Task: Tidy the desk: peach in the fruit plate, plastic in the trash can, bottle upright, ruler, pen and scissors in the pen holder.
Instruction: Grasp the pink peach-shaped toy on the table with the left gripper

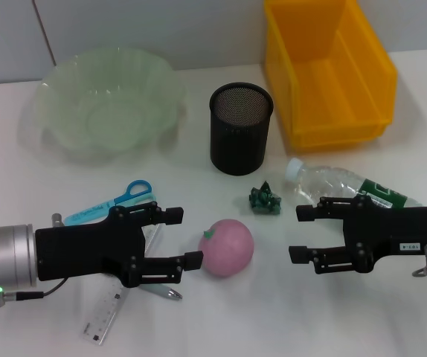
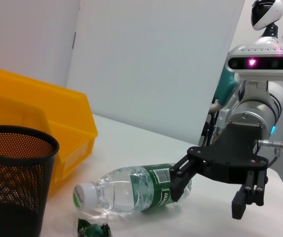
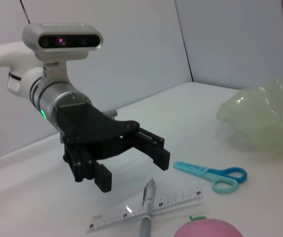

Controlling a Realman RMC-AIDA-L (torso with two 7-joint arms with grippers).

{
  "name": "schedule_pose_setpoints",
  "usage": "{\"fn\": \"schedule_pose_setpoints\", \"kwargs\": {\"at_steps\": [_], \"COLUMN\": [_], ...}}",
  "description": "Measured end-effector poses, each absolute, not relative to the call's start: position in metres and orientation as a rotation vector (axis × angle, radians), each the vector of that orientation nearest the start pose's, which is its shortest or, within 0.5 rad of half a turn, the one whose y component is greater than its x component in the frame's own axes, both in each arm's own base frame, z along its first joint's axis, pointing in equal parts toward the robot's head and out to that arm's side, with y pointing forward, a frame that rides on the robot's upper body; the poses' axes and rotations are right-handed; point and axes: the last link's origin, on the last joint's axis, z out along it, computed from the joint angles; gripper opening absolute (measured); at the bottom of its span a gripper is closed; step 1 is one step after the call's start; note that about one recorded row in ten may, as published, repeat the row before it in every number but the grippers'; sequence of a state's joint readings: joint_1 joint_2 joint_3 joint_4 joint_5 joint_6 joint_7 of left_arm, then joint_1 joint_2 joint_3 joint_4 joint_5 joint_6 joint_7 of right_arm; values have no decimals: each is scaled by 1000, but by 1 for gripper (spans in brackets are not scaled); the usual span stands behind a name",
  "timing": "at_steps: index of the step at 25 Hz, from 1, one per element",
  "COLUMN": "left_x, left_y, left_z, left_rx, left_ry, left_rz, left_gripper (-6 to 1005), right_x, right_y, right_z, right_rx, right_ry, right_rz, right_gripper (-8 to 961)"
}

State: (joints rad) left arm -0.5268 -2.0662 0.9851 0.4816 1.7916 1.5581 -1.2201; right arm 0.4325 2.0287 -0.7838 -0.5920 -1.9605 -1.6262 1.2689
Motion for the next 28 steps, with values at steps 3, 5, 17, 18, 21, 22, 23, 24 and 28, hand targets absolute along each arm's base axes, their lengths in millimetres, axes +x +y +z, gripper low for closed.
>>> {"fn": "schedule_pose_setpoints", "kwargs": {"at_steps": [3, 5, 17, 18, 21, 22, 23, 24, 28], "left_x": [-248, -248, -248, -247, -244, -242, -241, -238, -230], "left_y": [302, 302, 302, 303, 308, 311, 313, 316, 325], "left_z": [-46, -46, -46, -46, -47, -48, -49, -50, -56], "left_rx": [-2913, -2914, -2917, -2919, -2909, -2904, -2904, -2904, -2918], "left_ry": [-502, -501, -489, -481, -449, -435, -423, -407, -362], "left_rz": [-799, -797, -790, -789, -774, -766, -758, -750, -700], "left_gripper": [834, 833, 829, 828, 827, 827, 826, 826, 824], "right_x": [292, 292, 293, 294, 295, 295, 294, 294, 293], "right_y": [291, 290, 291, 292, 293, 293, 294, 294, 295], "right_z": [-2, -3, -2, -2, -2, -2, -2, -2, -3], "right_rx": [-2814, -2816, -2807, -2803, -2796, -2798, -2800, -2801, -2807], "right_ry": [603, 604, 607, 608, 610, 609, 609, 609, 610], "right_rz": [677, 676, 671, 666, 654, 652, 651, 650, 643], "right_gripper": [787, 787, 788, 788, 788, 788, 788, 788, 788]}}
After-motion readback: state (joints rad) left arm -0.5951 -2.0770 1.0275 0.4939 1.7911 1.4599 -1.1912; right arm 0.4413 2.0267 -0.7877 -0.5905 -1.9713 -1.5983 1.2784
